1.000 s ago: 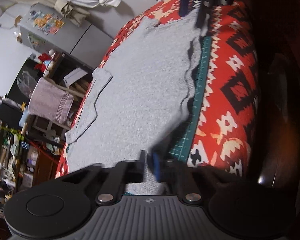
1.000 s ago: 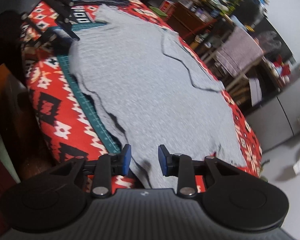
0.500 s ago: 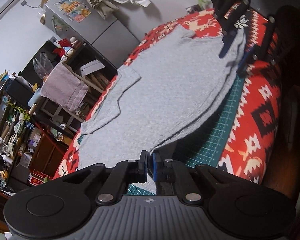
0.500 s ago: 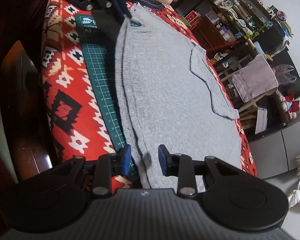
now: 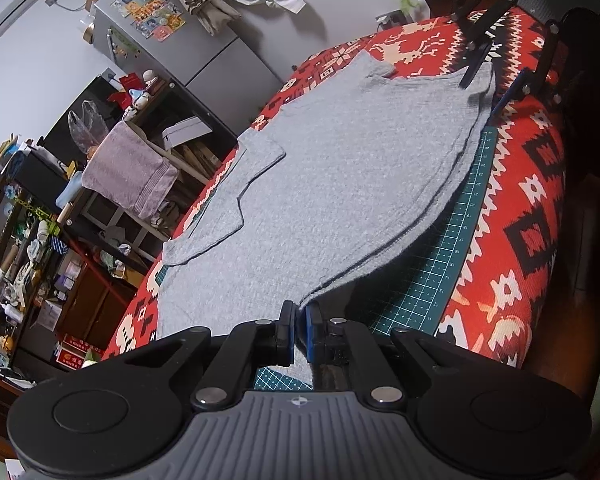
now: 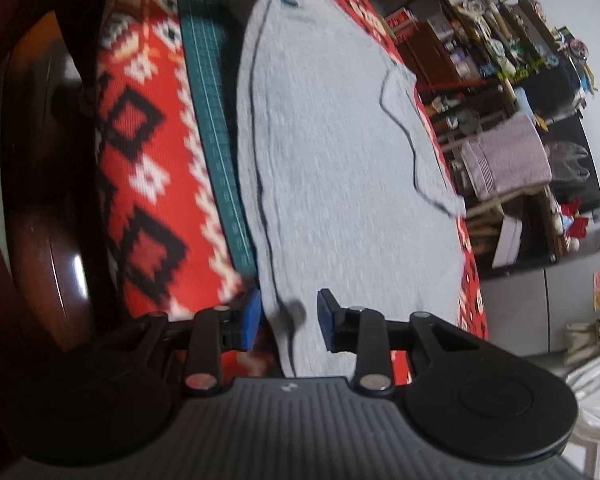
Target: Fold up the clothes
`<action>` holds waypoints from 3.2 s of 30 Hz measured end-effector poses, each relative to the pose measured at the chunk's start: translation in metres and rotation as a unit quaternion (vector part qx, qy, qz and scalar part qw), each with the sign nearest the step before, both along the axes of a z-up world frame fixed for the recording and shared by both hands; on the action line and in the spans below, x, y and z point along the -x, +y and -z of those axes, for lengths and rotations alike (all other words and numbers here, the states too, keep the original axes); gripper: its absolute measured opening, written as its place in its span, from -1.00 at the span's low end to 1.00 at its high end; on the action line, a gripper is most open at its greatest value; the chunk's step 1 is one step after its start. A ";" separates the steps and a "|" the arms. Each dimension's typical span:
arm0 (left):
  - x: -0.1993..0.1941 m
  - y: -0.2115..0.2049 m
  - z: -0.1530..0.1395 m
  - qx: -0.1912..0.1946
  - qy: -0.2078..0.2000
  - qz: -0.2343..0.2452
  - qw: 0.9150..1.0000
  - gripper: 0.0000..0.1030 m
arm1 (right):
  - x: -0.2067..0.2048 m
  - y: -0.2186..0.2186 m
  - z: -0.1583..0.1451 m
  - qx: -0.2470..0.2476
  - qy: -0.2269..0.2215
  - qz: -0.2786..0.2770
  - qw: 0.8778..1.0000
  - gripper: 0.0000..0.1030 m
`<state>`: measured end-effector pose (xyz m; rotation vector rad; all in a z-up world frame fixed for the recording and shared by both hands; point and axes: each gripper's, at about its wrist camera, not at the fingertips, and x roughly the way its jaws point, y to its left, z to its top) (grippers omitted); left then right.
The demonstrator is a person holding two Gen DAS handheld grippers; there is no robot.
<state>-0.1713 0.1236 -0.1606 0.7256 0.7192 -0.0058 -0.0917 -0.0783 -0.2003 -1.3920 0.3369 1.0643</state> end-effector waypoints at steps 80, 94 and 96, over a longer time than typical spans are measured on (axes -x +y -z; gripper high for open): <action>-0.222 0.181 0.003 -0.023 0.141 0.043 0.989 -0.70 | -0.296 0.153 -0.015 0.058 -0.058 -0.142 0.986 -0.82; -0.219 0.237 -0.042 0.119 0.125 -0.042 0.984 0.03 | -0.316 0.144 -0.051 -0.041 0.045 0.008 0.998 -0.38; -0.211 0.248 -0.044 0.193 0.102 -0.079 0.973 0.02 | -0.323 0.135 -0.067 -0.093 0.091 0.072 0.989 -0.38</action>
